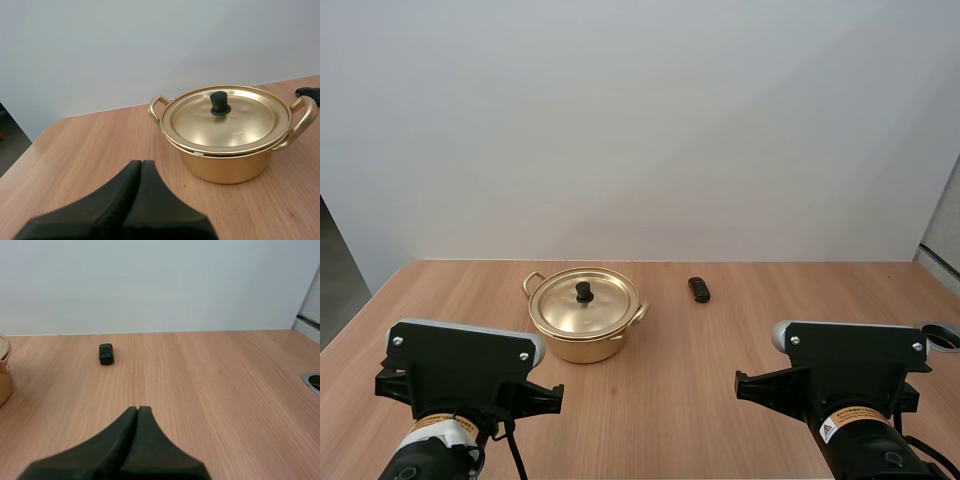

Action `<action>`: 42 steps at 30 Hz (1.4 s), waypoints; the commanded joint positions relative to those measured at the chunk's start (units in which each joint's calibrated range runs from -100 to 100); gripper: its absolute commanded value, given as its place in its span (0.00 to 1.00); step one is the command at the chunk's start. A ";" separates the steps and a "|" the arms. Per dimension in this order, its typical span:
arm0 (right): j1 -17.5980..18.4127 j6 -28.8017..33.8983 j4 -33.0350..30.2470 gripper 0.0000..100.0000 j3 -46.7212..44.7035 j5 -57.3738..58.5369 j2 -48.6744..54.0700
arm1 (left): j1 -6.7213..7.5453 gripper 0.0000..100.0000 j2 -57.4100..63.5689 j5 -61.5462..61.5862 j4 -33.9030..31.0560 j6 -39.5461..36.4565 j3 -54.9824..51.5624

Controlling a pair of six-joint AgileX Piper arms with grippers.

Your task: Open the pot, put the car inside, and close it

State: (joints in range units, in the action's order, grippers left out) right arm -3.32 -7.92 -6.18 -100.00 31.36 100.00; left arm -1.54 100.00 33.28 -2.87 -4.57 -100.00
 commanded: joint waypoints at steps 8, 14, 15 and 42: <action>0.01 0.07 -28.03 0.00 11.54 1.98 0.00 | 0.00 0.00 0.00 -9.36 -8.17 2.21 16.74; 0.11 3.35 -19.10 0.00 30.76 9.18 -0.64 | 0.00 0.00 0.00 -6.38 -4.61 1.08 31.00; 0.19 1.28 -14.65 0.00 32.82 8.04 -1.69 | 0.00 0.00 -0.56 -6.60 -3.75 2.20 32.70; 0.07 -39.23 29.95 0.00 36.69 27.43 -27.44 | 0.74 0.88 -87.16 55.32 30.97 29.66 64.44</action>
State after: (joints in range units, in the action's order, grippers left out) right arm -3.21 -40.37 7.48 -63.30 58.86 72.54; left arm -0.80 51.57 85.57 28.08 27.30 -35.76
